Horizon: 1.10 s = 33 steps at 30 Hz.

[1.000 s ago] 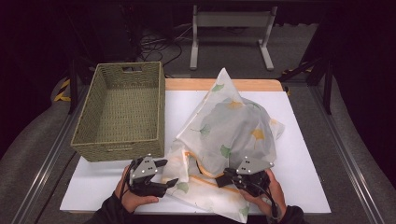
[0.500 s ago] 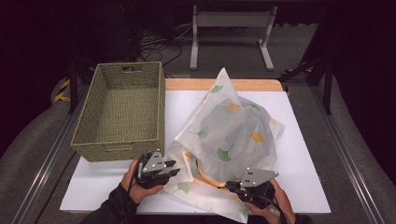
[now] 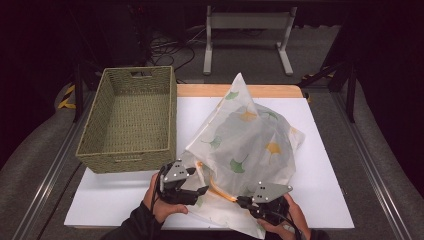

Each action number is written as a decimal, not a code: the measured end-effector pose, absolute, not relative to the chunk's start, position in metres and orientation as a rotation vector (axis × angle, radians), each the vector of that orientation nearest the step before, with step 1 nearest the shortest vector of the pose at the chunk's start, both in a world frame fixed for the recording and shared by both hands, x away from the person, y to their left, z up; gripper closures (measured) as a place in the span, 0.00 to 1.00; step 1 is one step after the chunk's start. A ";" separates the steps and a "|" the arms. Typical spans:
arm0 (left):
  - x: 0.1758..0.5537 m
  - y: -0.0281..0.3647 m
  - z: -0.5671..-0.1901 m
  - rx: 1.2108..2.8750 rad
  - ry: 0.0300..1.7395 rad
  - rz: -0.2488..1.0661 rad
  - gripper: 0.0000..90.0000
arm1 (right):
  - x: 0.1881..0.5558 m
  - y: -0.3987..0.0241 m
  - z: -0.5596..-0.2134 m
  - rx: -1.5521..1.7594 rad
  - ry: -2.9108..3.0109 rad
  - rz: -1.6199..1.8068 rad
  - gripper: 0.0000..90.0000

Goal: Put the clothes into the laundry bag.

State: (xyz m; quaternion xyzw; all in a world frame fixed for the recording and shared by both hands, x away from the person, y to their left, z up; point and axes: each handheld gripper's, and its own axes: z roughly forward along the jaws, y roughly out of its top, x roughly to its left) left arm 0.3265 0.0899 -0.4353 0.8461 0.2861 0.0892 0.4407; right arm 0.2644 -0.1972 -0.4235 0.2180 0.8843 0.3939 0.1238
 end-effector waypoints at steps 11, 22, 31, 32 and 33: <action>0.349 0.096 -0.446 2.148 0.752 0.277 0.78 | 0.264 -0.198 -0.425 0.637 2.578 1.128 0.96; 0.314 0.118 -0.433 2.209 0.560 0.359 0.99 | 0.268 -0.205 -0.428 0.696 2.560 1.082 0.97; 0.315 0.160 -0.446 2.222 0.689 0.348 0.99 | 0.266 -0.214 -0.430 0.744 2.551 1.080 0.97; 0.315 0.165 -0.446 2.219 0.705 0.350 0.99 | 0.266 -0.214 -0.431 0.745 2.553 1.083 0.97; 0.315 0.167 -0.446 2.217 0.711 0.349 0.99 | 0.266 -0.215 -0.432 0.748 2.557 1.081 0.97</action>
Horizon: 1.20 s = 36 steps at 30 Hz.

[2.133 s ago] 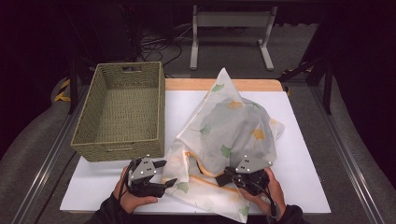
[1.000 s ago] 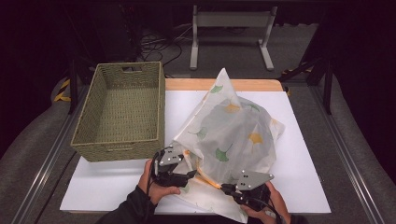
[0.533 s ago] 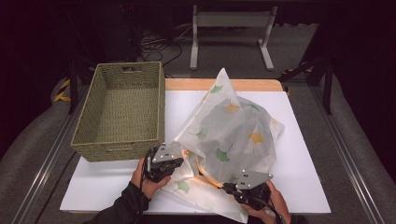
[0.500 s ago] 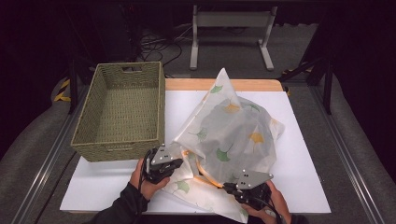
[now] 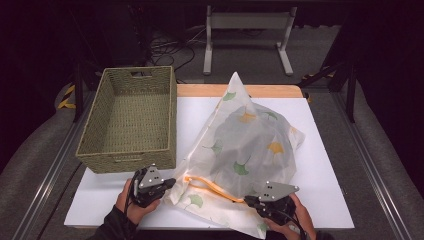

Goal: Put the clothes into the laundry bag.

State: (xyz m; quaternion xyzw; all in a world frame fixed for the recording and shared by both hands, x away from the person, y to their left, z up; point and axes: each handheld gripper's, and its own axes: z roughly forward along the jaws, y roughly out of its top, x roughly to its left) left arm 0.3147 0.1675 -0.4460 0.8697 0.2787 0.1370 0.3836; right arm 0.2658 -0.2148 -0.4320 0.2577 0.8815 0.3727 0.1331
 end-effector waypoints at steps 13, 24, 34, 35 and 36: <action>0.306 0.171 -0.427 2.054 0.689 0.320 0.69 | 0.266 -0.210 -0.430 0.719 2.551 1.108 0.96; 0.311 0.144 -0.446 2.186 0.677 0.318 0.35 | 0.270 -0.207 -0.430 0.710 2.556 1.121 0.93; 0.328 0.155 -0.455 2.192 0.693 0.287 0.68 | 0.269 -0.198 -0.430 0.677 2.558 1.152 0.79; 0.328 0.156 -0.454 2.199 0.686 0.294 0.73 | 0.268 -0.197 -0.429 0.671 2.556 1.161 0.77; 0.328 0.157 -0.454 2.204 0.680 0.301 0.80 | 0.267 -0.197 -0.428 0.669 2.552 1.168 0.75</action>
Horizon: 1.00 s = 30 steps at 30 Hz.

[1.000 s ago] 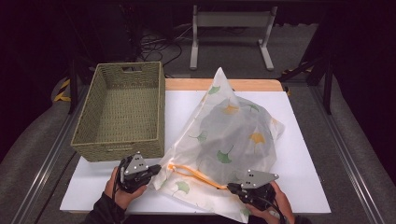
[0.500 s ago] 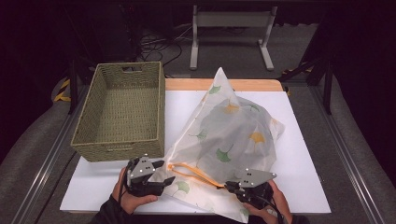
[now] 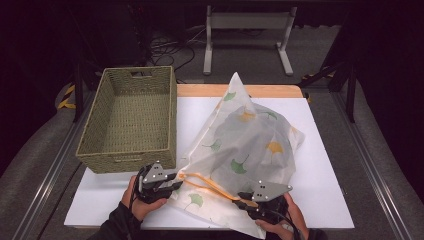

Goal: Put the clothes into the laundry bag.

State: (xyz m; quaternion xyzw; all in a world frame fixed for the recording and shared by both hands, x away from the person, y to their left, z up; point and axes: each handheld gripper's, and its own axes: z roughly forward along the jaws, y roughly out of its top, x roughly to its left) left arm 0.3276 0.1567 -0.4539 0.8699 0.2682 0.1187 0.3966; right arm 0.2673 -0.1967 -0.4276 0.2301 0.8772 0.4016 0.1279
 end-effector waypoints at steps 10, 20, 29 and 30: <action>0.325 0.174 -0.451 2.178 0.691 0.281 0.97 | 0.261 -0.201 -0.410 0.677 2.413 1.274 0.68; 0.313 0.168 -0.453 2.210 0.597 0.204 0.97 | 0.279 -0.222 -0.419 0.897 2.309 1.153 0.90; 0.302 0.160 -0.451 2.211 0.539 0.180 0.97 | 0.287 -0.222 -0.423 0.933 2.311 1.153 0.90; 0.303 0.160 -0.451 2.209 0.541 0.180 0.97 | 0.283 -0.219 -0.419 0.900 2.315 1.179 0.89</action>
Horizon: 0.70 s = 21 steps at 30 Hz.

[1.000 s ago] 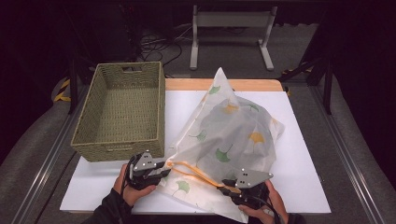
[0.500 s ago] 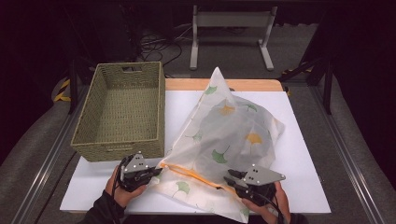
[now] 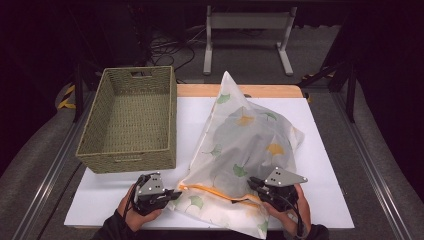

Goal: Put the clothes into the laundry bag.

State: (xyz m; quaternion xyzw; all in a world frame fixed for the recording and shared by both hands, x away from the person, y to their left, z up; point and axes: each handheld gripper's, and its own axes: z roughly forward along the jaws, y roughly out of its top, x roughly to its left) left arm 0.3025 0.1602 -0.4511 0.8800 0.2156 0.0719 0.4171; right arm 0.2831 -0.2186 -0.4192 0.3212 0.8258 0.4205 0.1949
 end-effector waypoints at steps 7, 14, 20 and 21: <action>0.304 0.162 -0.452 2.204 0.551 0.191 0.97 | 0.270 -0.193 -0.402 0.756 2.343 1.269 0.86; 0.306 0.161 -0.452 2.200 0.550 0.173 0.97 | 0.274 -0.182 -0.403 0.733 2.381 1.295 0.84; 0.305 0.161 -0.452 2.205 0.546 0.177 0.97 | 0.273 -0.174 -0.400 0.717 2.410 1.268 0.78; 0.305 0.161 -0.452 2.207 0.541 0.184 0.97 | 0.272 -0.174 -0.399 0.708 2.416 1.263 0.79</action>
